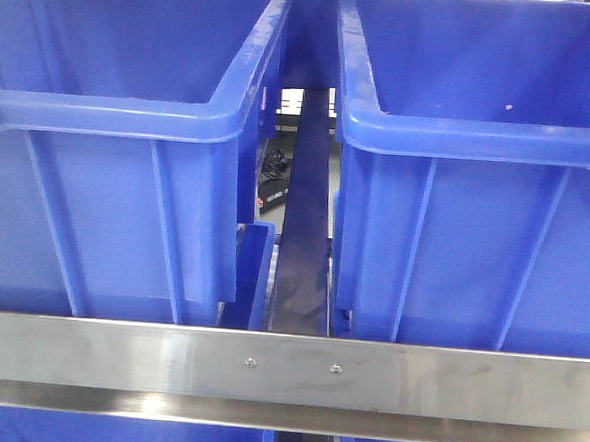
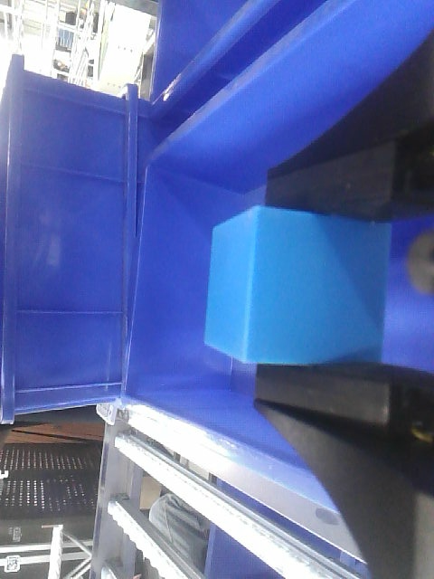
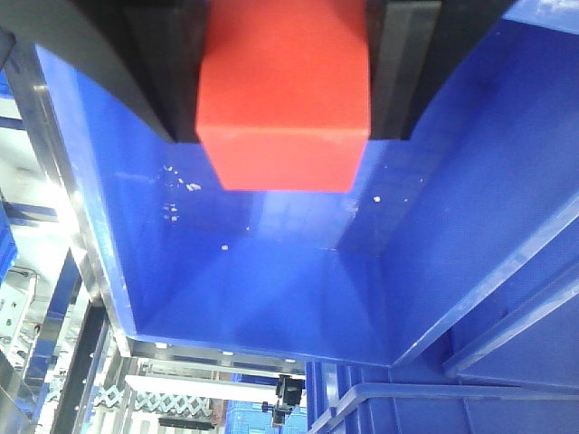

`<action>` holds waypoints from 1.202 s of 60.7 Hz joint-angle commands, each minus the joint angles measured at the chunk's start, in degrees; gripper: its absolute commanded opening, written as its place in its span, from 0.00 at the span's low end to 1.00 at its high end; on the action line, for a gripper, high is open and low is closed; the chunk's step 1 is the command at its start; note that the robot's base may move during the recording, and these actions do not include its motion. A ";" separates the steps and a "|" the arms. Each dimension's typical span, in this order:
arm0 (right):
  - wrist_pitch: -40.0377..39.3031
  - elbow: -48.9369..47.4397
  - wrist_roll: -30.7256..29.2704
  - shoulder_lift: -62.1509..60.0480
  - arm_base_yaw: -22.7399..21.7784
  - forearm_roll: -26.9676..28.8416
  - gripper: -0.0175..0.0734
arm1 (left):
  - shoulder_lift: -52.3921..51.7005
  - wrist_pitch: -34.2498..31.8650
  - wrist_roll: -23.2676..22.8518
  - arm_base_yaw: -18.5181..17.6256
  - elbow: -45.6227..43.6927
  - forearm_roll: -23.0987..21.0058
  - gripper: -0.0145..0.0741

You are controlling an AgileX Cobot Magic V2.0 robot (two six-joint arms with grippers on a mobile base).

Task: Sort and place red and blue blocks on shelf
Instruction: 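Lower both held cubes into the blue bins on the shelf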

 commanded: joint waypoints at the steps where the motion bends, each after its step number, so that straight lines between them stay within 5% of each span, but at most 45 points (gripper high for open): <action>1: -5.42 -1.56 -0.10 0.18 -0.28 -0.48 0.31 | 0.38 -6.29 -0.40 0.03 -1.71 -0.12 0.30; 23: -5.13 -1.74 -0.10 0.18 -0.28 -0.12 0.29 | 0.49 -5.88 -0.16 0.03 -1.71 -0.37 0.30; 33: -3.44 -7.07 -0.10 4.77 1.04 0.73 0.26 | 6.68 0.10 6.27 -2.07 -7.48 -0.37 0.30; 53: -11.00 -14.99 -0.38 24.69 4.04 0.73 0.25 | 28.61 -8.39 6.27 -9.39 -15.81 -0.37 0.30; 73: -20.85 -15.00 -0.38 37.12 4.04 0.73 0.26 | 43.73 -18.71 6.27 -11.66 -16.20 -0.37 0.30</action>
